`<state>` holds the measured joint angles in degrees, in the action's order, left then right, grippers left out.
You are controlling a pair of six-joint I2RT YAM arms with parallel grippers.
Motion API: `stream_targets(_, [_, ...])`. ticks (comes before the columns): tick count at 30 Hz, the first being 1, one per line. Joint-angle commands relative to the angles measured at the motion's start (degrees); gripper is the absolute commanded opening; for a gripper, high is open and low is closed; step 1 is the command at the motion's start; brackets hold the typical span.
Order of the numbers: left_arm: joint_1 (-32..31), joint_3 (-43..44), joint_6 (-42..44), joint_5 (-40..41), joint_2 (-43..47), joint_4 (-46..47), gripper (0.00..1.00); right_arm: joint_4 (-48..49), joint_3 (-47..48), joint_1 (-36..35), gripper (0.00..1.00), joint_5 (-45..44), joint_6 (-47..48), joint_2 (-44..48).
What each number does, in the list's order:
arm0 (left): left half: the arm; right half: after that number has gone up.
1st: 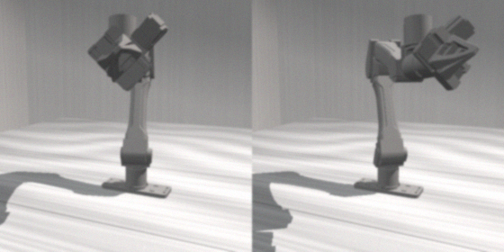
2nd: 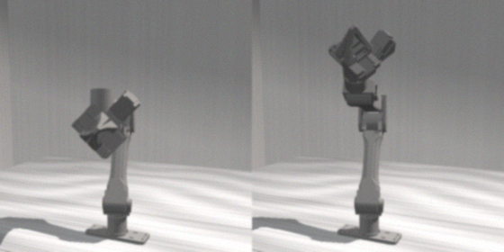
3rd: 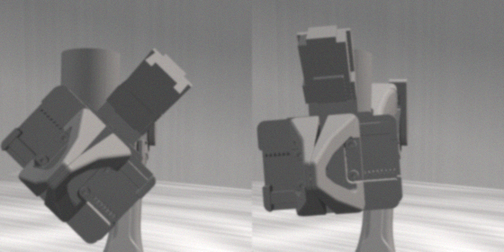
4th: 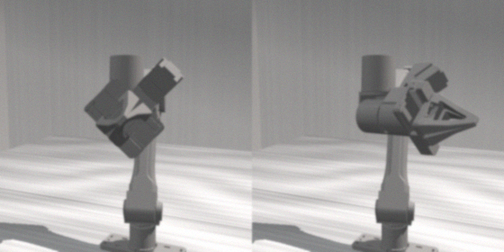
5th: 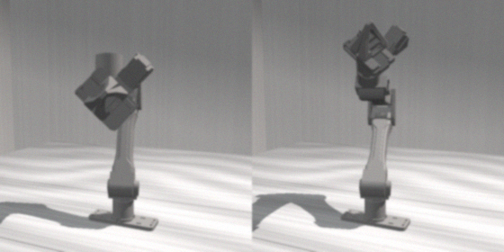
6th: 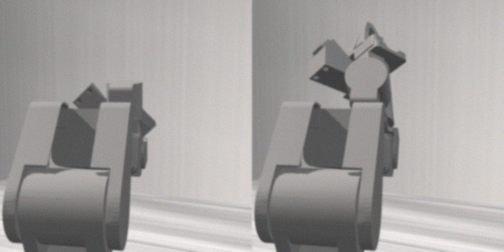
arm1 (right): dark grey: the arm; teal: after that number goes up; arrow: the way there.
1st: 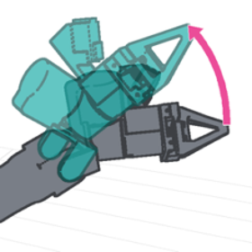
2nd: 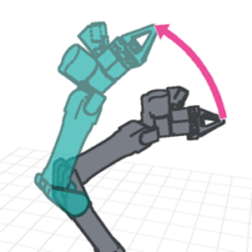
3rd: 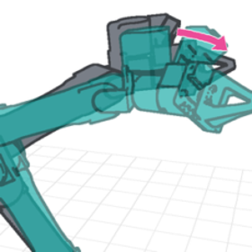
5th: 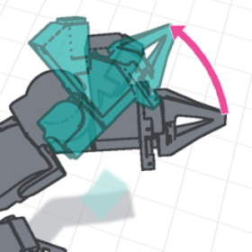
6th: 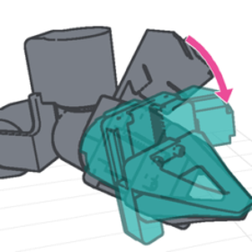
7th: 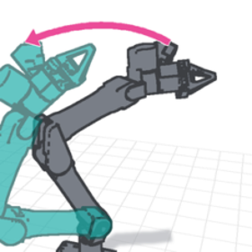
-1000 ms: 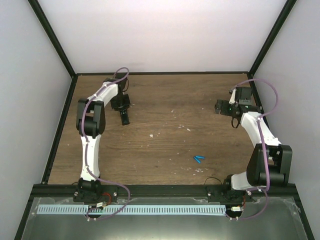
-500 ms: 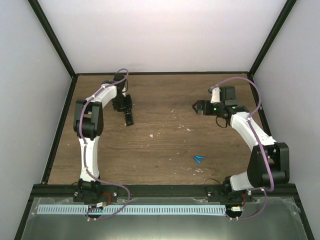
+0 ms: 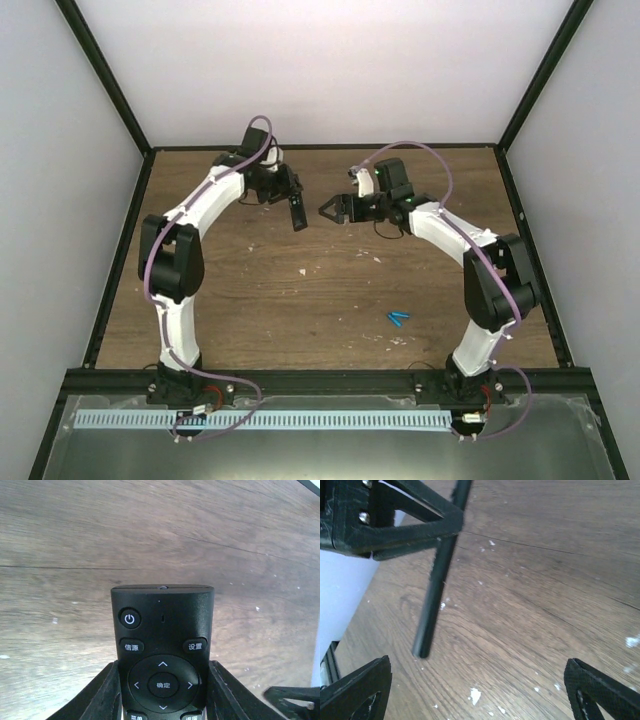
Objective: Load the batteries into the remote control
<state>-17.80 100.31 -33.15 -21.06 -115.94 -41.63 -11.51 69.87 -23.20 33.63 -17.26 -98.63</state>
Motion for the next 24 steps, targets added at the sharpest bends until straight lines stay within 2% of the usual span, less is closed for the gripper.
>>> stream_targets(1, [-2.5, -2.14, -3.8, -1.33, 1.57, 3.5, 0.05, 1.3, 4.45, -2.02, 0.88, 3.7, -0.67, -1.72])
stream_targets(14, [-6.23, -1.75, -5.49, -0.98, 3.35, 4.51, 0.01, 1.31, 5.81, -4.53, 0.79, 4.78, -1.18, -5.87])
stream_targets(24, [-7.2, -4.85, -7.18, 3.46, 6.24, 6.28, 0.0, -0.17, 8.21, -4.96, 0.59, 7.46, -0.67, -8.44])
